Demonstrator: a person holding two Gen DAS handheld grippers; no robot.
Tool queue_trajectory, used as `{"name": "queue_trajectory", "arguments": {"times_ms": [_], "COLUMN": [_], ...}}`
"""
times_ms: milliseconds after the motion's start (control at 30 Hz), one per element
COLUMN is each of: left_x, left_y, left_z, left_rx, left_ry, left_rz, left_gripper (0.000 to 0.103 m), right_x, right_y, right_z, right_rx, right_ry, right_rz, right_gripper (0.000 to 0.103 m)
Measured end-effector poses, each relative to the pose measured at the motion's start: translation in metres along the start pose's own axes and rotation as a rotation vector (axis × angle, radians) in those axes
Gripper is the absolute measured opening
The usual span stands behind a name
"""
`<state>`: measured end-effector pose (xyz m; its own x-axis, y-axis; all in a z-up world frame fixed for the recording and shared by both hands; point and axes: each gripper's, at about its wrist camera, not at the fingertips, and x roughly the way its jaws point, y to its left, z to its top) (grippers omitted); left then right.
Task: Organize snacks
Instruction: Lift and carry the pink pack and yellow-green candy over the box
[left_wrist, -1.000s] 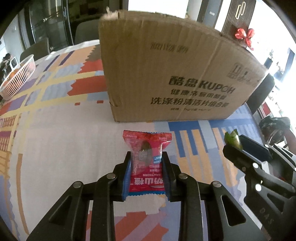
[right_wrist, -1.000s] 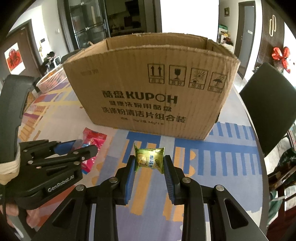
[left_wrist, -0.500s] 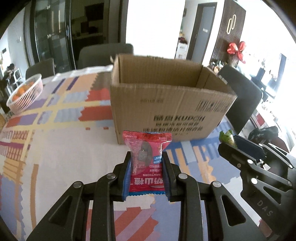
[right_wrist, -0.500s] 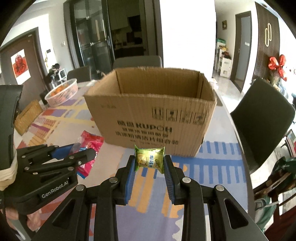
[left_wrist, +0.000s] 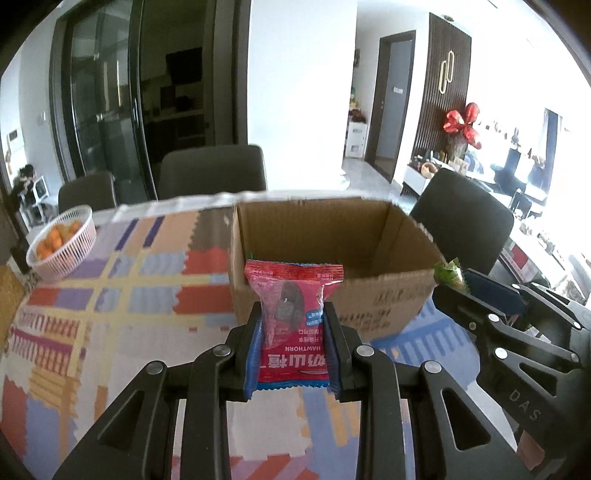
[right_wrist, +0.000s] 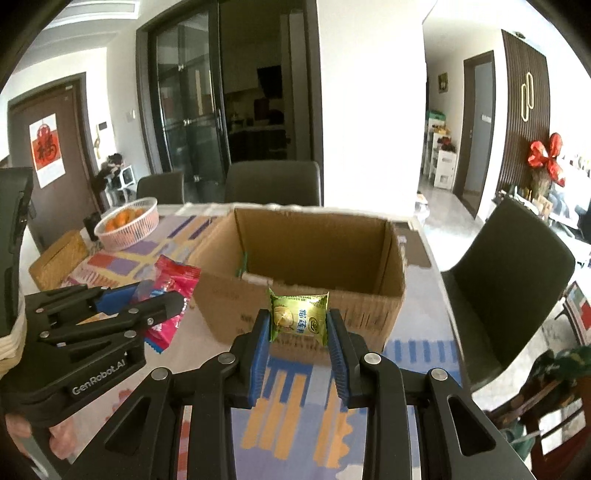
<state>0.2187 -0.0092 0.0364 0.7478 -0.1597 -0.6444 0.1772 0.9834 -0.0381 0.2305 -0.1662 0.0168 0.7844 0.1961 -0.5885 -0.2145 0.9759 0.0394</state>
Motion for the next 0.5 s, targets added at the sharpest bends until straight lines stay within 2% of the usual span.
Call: {"name": "queue_trajectory", "arguments": {"times_ms": [267, 500], "left_x": [0.012, 0.028], "left_y": [0.005, 0.010], "left_z": [0.042, 0.073], "left_rx": [0.012, 0.042], "left_ry": [-0.024, -0.032], "left_rz": [0.007, 0.016], "left_gripper": [0.029, 0.029], "right_x": [0.010, 0.034], "right_y": [-0.007, -0.016], "right_z": [0.038, 0.066], "right_rx": [0.001, -0.025], "right_ry": [-0.016, 0.006], "right_rz": [0.011, -0.033], "right_gripper": [0.031, 0.031]}}
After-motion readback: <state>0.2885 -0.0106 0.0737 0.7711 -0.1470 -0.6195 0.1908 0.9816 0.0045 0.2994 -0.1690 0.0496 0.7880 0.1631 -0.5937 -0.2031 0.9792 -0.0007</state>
